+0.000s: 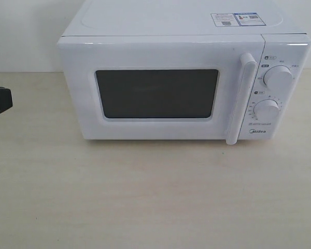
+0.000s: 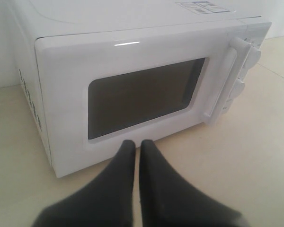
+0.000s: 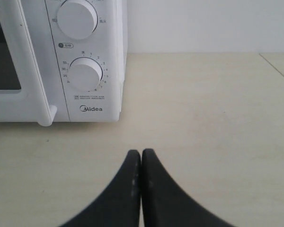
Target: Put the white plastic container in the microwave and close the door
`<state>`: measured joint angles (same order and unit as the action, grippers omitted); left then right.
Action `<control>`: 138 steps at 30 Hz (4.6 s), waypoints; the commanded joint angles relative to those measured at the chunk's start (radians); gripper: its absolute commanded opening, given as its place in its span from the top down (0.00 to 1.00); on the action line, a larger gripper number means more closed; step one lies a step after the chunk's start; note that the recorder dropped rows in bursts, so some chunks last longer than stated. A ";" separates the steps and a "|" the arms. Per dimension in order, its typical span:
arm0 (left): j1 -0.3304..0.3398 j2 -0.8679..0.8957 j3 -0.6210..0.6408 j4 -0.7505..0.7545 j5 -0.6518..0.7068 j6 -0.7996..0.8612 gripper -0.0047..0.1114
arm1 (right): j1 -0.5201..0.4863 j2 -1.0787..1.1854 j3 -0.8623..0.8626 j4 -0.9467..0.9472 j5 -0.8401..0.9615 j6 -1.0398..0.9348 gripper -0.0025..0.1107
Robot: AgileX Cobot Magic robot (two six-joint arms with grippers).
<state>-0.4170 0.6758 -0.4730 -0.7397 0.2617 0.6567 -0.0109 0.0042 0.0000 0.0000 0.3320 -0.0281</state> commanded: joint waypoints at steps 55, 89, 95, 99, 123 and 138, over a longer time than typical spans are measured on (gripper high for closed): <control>0.191 -0.676 0.416 -0.048 -0.204 -0.402 0.92 | -0.009 -0.004 0.000 -0.011 -0.003 0.005 0.98; 0.280 -0.676 0.473 0.707 0.031 -0.648 0.92 | -0.009 -0.004 0.000 -0.011 -0.003 0.005 0.98; 0.381 -0.676 0.473 0.707 0.037 -0.645 0.92 | -0.009 -0.004 0.000 -0.011 -0.003 0.005 0.98; 0.398 -0.676 0.473 0.707 0.039 -0.641 0.92 | -0.009 -0.004 0.000 -0.011 -0.003 0.005 0.98; 0.398 -0.676 0.473 0.707 0.040 -0.640 0.92 | -0.009 -0.004 0.000 -0.011 -0.003 0.005 0.98; 0.398 -0.676 0.473 0.707 0.040 -0.640 0.92 | -0.009 -0.004 0.000 -0.011 -0.003 0.005 0.98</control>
<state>-0.0228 0.0035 -0.0030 -0.0355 0.2957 0.0182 -0.0141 0.0042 0.0000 0.0000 0.3334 -0.0224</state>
